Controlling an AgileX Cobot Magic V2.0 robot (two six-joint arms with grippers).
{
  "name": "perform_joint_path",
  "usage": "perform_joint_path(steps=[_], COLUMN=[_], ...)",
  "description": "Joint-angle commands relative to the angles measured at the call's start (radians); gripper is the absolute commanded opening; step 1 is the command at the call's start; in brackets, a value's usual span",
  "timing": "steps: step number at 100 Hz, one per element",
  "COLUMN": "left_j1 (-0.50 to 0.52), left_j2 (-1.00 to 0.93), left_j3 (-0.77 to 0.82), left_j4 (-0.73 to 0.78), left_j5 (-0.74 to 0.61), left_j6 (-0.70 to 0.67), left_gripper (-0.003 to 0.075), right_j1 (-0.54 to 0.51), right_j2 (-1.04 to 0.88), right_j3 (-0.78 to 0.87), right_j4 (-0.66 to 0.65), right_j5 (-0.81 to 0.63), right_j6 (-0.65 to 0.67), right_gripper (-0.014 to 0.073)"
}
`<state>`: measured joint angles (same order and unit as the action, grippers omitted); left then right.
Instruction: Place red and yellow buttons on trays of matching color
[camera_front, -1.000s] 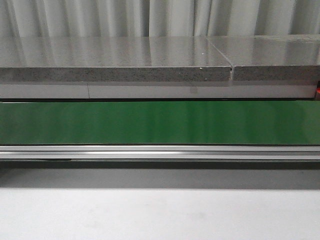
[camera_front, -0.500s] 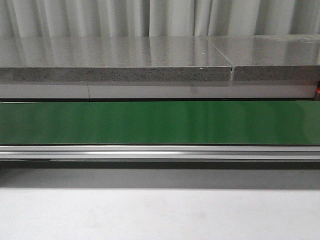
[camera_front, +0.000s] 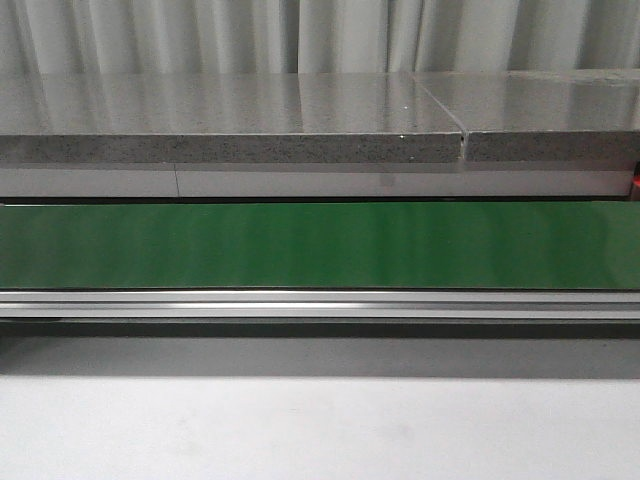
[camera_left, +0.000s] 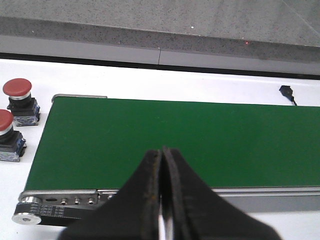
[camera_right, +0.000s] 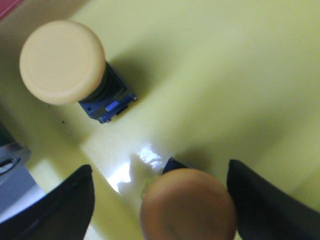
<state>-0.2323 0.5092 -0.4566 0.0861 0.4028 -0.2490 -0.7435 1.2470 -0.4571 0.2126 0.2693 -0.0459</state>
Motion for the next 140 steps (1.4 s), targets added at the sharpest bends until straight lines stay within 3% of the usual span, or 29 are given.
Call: perform_joint_path(steps=[1, 33, 66, 102, 140], left_j1=[-0.008, -0.008, -0.008, -0.008, -0.008], left_j2=[0.002, 0.002, 0.002, 0.002, 0.002], left_j3=[-0.03, -0.03, -0.03, -0.03, -0.03], left_j4=[-0.004, -0.004, -0.004, -0.004, -0.004], left_j5=[-0.075, -0.075, -0.075, -0.075, -0.075], left_j6=[-0.007, -0.007, -0.007, -0.007, -0.007], left_gripper=[-0.0019, -0.0019, -0.0019, -0.0019, -0.0019], right_j1=[-0.007, -0.007, 0.036, 0.309, 0.564], right_j2=[-0.012, -0.027, -0.206, -0.303, -0.303], right_j3=[-0.03, -0.119, -0.168, -0.304, -0.314], right_j4=[0.002, 0.003, 0.001, -0.054, -0.054], right_j5=[-0.05, 0.056, 0.096, 0.162, 0.152], right_j6=[-0.005, -0.005, -0.005, -0.095, -0.096], right_gripper=[0.0614, 0.0614, 0.0614, 0.0614, 0.0612])
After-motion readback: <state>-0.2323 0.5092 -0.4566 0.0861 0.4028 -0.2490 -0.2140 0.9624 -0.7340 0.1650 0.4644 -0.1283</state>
